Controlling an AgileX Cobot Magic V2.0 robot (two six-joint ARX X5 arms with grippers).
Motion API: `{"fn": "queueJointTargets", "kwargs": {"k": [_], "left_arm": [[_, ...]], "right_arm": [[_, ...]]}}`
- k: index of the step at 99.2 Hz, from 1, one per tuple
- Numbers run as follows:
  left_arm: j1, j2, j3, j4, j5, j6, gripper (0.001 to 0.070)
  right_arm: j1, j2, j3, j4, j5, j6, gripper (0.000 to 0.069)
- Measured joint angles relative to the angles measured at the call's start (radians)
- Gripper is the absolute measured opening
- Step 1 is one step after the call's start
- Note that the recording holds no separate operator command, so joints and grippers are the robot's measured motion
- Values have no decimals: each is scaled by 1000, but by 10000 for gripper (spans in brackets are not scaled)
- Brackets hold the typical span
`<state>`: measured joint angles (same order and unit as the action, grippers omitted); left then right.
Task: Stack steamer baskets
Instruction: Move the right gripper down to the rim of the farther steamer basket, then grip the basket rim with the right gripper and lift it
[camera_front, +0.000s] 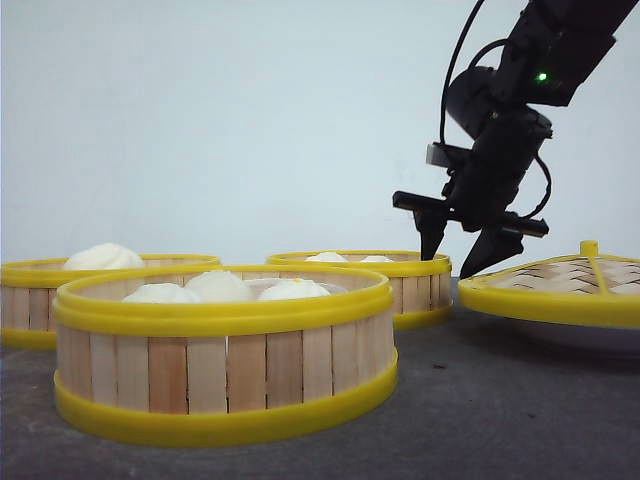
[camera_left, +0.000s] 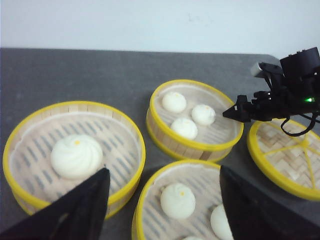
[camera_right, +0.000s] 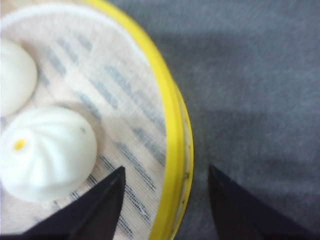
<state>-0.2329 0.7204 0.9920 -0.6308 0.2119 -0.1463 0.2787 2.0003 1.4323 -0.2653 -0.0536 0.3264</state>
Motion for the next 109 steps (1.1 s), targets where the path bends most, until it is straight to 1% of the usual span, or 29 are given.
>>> {"fn": "queueJointTargets", "kwargs": {"k": [7,16,20,34,47,64,84,109], "left_arm": [[0,0,0,-13,0,3,421],[0,0,0,-24,0,9,421],[0,0,0,-24,0,11,421],[0,-2,0,-33,0,20,421],[0,-2,0,-51,0,32,421],[0,-10,0,-74,0,47,421],[0,-29,0,-76,-3,50,421],[0,-68,0,-85,-3,50,421]], "right_arm": [[11,0,0,6,31,12,256],[20,0,0,23,41,19,176],[22,0,0,21,50,21,150],[21,0,0,5,51,48,117],[22,0,0,10,55,90,68],[22,0,0,8,55,103,40],[22,0,6,8,56,127,36],[16,-22,122,-85,58,127,36]]}}
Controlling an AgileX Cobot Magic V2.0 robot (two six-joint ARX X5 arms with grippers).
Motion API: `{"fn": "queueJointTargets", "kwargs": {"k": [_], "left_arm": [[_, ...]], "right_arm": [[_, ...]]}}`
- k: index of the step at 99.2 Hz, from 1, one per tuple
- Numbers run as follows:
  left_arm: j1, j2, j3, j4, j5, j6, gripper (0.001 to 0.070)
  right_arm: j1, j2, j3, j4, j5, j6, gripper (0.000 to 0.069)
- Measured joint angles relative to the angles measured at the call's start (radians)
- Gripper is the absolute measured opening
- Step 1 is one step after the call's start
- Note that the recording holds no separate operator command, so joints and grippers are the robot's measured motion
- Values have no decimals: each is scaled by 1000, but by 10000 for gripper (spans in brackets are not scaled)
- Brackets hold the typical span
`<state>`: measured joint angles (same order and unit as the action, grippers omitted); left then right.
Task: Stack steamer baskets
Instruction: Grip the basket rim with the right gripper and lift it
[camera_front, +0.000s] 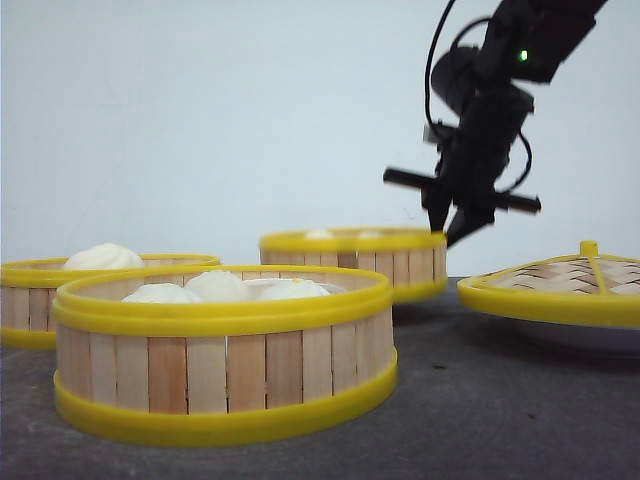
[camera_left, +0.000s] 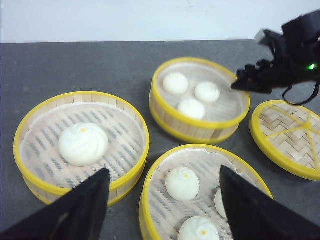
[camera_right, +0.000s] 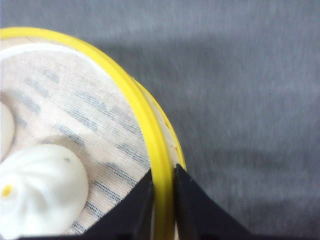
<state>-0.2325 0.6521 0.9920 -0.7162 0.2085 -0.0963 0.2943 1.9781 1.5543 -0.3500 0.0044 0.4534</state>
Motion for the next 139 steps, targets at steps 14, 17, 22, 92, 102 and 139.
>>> {"fn": "queueJointTargets", "kwargs": {"k": [14,17,22,92,102,139], "left_arm": [[0,-32,0,-32,0,0,421],[0,-42,0,-40,0,0,421],[0,-60,0,-52,0,0,421],[0,-208,0,-139,0,0,421],[0,-208,0,-140,0,0,421],[0,-209,0,-140,0,0,421]], "right_arm": [[-8,-67,92,-101,0,-28,36],[-8,-86,109,-120,0,-39,36],[-9,-119,135,-152,0,-63,36],[143,-410,140,-537,-180,-346,36],[182,-410,132,-521,-177,-352,36],[298,-410,-23,-400,-177,-372,36]]}}
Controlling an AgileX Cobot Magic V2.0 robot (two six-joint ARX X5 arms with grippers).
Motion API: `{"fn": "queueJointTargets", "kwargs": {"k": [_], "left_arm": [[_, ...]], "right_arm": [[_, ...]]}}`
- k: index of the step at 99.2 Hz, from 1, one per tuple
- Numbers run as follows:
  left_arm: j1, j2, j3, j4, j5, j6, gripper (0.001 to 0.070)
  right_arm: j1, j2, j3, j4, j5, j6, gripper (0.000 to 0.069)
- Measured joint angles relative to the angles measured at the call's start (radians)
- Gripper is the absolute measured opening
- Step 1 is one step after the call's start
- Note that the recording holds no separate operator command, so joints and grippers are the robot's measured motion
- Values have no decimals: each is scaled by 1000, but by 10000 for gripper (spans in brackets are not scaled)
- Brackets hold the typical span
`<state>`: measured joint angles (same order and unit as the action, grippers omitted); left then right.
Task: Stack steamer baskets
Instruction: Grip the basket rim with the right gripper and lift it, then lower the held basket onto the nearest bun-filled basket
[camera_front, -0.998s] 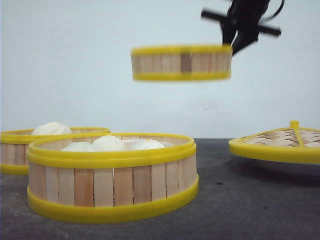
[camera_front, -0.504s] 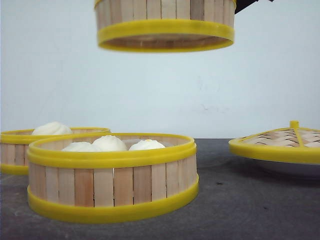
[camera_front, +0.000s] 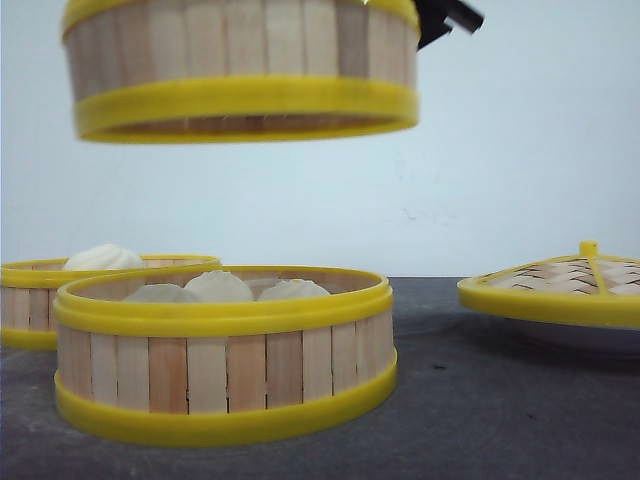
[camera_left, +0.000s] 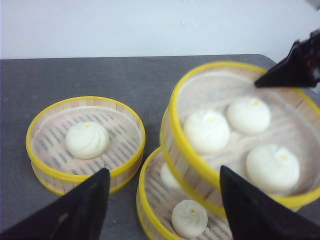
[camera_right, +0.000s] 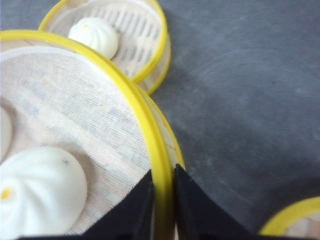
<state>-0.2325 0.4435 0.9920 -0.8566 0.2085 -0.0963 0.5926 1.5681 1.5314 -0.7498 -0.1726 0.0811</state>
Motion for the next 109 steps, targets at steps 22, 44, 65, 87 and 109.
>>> {"fn": "queueJointTargets", "kwargs": {"k": [22,44,65,87,109], "left_arm": [[0,0,0,-2,0,0,421],[0,0,0,-8,0,0,421],[0,0,0,-8,0,0,421],[0,0,0,-8,0,0,421],[0,0,0,-10,0,0,421]], "right_arm": [[8,0,-127,114,2,3,36],[11,0,-220,203,3,21,36],[11,1,-278,267,4,38,36],[17,2,-278,292,4,50,36],[27,29,-278,291,4,57,36]]}}
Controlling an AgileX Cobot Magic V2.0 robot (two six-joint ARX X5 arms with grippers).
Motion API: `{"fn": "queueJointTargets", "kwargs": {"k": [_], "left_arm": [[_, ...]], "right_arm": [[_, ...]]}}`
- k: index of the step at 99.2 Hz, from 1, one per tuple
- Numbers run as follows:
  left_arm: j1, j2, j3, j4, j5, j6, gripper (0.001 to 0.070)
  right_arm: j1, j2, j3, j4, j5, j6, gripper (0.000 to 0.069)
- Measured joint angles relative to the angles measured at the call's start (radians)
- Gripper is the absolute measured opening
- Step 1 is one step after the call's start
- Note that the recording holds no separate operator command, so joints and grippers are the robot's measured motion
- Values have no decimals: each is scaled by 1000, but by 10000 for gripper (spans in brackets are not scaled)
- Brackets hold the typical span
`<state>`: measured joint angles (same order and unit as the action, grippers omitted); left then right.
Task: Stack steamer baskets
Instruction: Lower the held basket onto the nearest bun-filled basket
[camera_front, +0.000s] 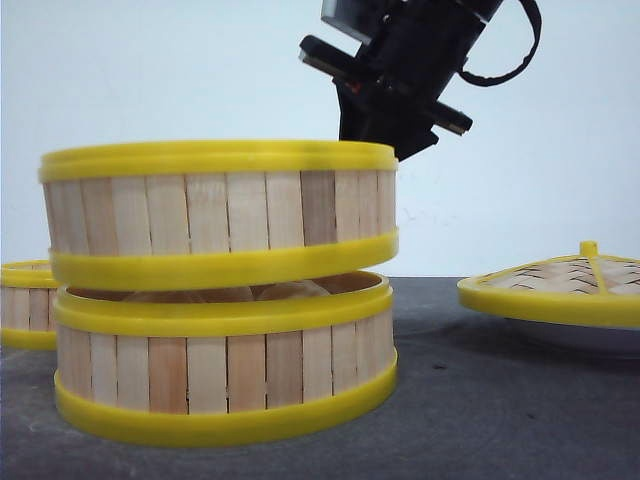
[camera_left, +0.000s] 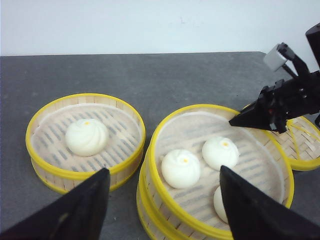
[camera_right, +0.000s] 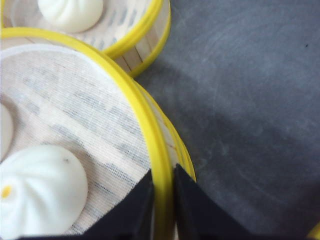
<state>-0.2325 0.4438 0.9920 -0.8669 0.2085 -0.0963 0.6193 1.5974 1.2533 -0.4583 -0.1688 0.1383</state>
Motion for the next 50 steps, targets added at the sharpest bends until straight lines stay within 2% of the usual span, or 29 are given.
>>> {"fn": "queueJointTargets", "kwargs": {"k": [28,50], "left_arm": [[0,0,0,-10,0,0,421],[0,0,0,-16,0,0,421]], "right_arm": [[9,43,0,2,2,2,36],[9,45,0,1,40,4,34]]}}
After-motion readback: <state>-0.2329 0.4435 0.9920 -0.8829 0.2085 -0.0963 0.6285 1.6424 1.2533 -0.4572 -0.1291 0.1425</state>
